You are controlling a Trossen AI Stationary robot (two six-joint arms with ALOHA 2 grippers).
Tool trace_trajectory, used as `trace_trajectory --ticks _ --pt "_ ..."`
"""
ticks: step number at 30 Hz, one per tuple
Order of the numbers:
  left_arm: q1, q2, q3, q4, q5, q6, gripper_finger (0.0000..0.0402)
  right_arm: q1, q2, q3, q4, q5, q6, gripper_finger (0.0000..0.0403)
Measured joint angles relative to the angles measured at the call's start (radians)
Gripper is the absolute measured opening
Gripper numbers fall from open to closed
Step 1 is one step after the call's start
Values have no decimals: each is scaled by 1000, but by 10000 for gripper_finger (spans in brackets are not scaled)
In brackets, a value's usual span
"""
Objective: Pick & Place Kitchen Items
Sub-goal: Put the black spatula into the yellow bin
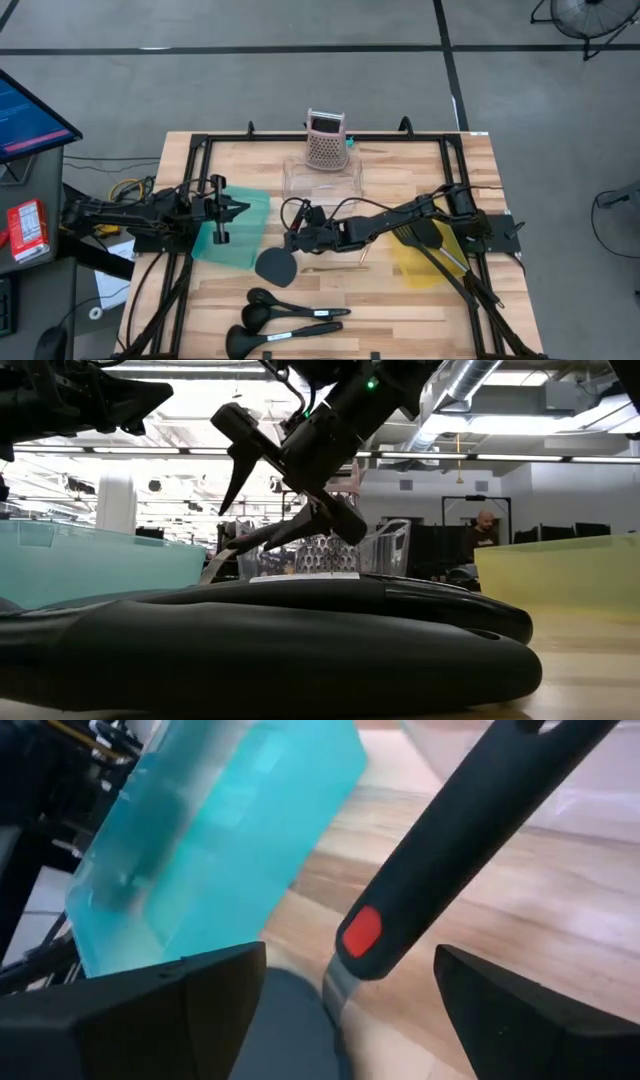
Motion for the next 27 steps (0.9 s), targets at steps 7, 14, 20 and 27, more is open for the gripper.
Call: trace_trajectory --ticks 7,14,20,27 --pt "0 0 0 0 0 0 2 -20 17 2 31 19 11 291" --pt "0 3 0 1 0 0 2 -20 92 -1 140 -22 52 290" --pt "0 15 0 5 0 0 2 -24 124 1 175 -57 63 254" --pt "0 21 0 7 0 0 2 -23 132 1 183 -64 58 140"
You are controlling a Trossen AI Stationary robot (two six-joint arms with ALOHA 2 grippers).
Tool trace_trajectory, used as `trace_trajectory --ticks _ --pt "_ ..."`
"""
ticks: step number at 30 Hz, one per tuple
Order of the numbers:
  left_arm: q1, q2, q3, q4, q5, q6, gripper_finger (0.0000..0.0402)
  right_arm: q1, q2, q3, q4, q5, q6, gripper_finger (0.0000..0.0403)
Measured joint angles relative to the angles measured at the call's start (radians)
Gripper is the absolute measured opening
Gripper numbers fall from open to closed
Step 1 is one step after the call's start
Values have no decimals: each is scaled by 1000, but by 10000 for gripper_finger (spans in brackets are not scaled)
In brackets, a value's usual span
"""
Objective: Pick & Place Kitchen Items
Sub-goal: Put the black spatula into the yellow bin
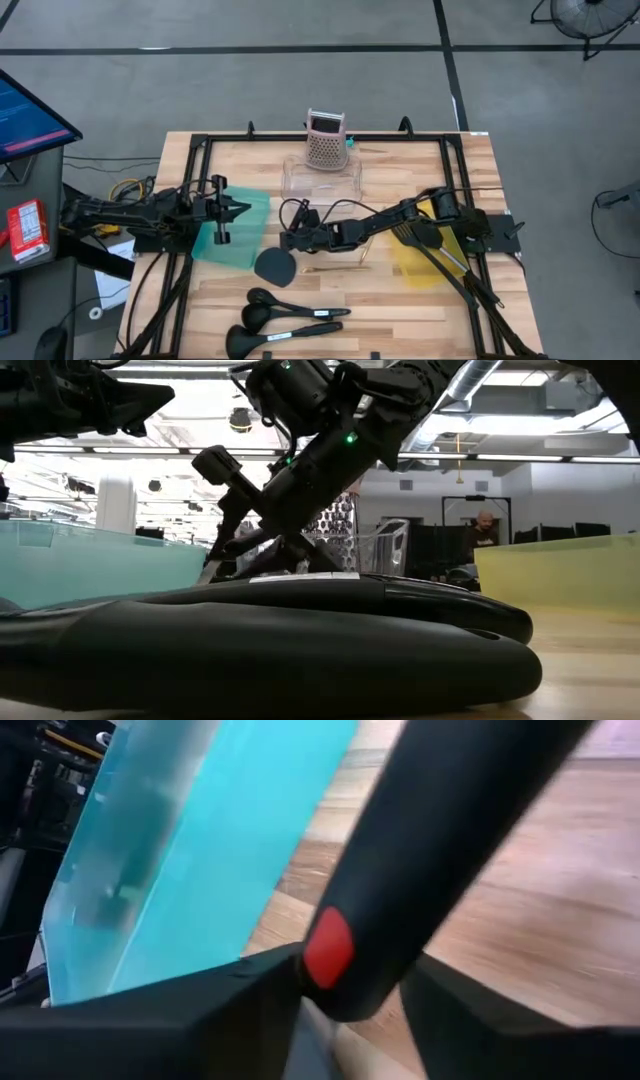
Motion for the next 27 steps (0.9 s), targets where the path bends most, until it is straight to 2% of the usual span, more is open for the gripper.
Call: trace_trajectory --ticks 3,6,18,27 --pt "0 0 0 0 0 0 2 1 -1 1 4 1 -2 85" --pt "0 0 0 0 0 0 2 1 -1 2 27 1 -22 46" --pt "0 0 0 1 0 0 2 9 -3 1 35 -4 -21 45" --pt "0 0 0 1 0 0 2 37 -82 -2 -47 8 -83 44"
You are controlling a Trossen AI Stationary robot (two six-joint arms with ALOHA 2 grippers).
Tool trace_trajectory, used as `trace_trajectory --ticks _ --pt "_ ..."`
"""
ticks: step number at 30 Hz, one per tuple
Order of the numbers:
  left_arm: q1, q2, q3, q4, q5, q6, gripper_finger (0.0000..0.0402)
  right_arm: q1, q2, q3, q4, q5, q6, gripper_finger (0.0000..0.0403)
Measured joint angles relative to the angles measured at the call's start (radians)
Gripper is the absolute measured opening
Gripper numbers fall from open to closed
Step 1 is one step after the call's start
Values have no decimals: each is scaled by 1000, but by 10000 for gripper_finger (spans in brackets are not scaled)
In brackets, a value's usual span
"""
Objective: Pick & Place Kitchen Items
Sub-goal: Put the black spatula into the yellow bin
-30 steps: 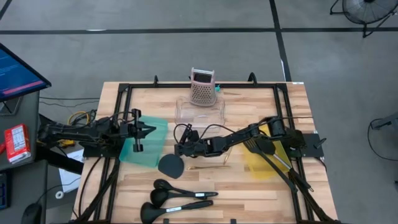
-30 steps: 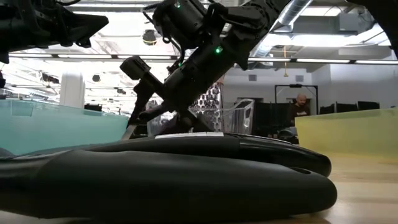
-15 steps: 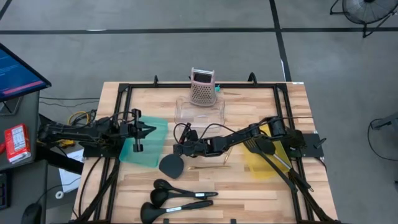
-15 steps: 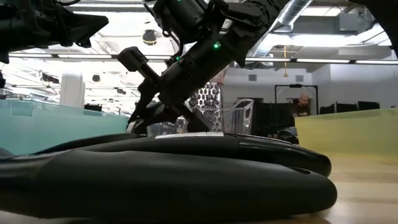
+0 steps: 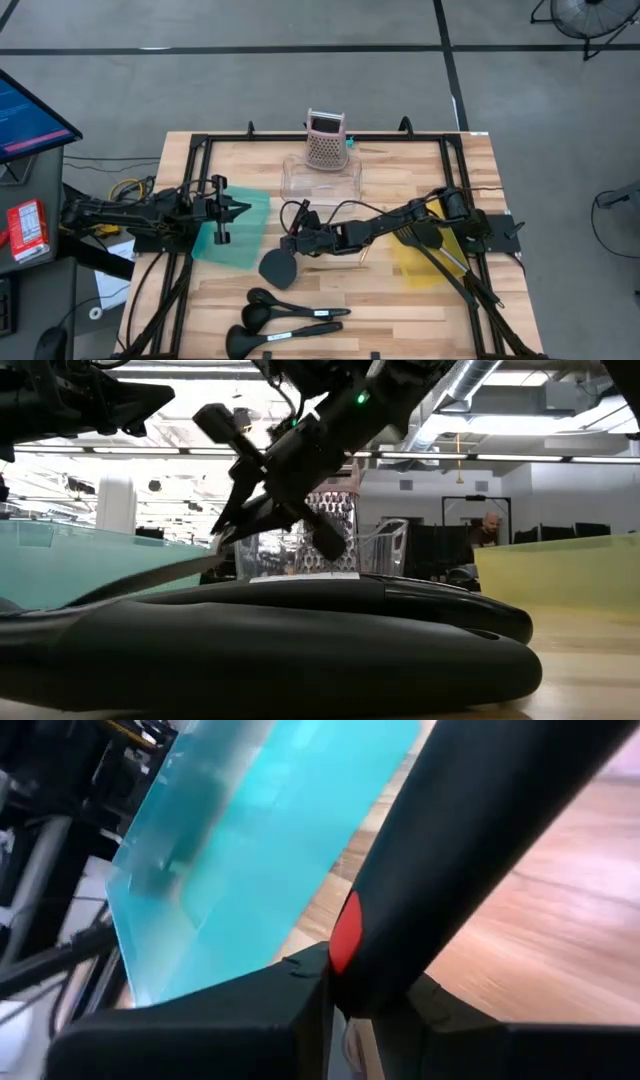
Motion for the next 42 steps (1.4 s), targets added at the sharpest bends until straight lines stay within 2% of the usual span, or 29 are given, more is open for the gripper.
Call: trace_trajectory --ticks 8,16,37,42 --pt "0 0 0 0 0 0 2 49 -125 -1 -113 70 -96 44" --pt "0 0 0 0 0 0 2 139 -309 0 -73 77 -299 44" --pt "0 0 0 0 0 0 2 391 -758 1 354 49 -1003 45" --pt "0 0 0 0 0 0 2 453 -836 2 369 -54 -1106 44"
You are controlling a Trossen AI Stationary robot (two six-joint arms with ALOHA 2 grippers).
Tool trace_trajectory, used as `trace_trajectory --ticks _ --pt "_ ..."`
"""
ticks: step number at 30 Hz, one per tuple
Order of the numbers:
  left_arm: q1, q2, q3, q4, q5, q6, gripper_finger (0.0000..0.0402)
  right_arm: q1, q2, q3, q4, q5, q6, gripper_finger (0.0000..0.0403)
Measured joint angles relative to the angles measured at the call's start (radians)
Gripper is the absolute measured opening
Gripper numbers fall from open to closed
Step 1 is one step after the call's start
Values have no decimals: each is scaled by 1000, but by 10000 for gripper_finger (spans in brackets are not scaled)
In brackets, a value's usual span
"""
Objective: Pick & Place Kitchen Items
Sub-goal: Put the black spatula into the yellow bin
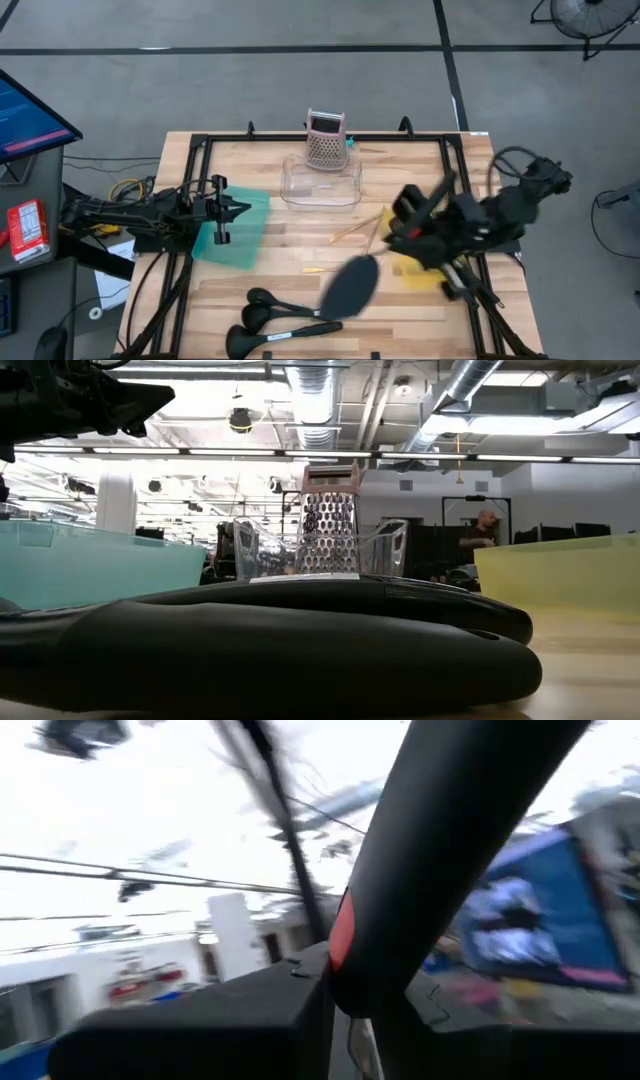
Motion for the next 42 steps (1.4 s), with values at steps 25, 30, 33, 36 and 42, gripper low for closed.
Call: trace_trajectory --ticks 25,30,33,36,42 --pt "0 0 0 0 0 0 2 207 -164 0 -541 -378 -85 45" --pt "0 0 0 0 0 0 2 202 -145 0 -649 -202 20 46" --pt "0 0 0 0 0 0 2 185 -128 0 -730 -67 96 46" --pt "0 0 0 0 0 0 2 170 -118 0 -850 110 201 45" --pt "0 0 0 0 0 0 2 125 -114 0 -1286 436 633 45"
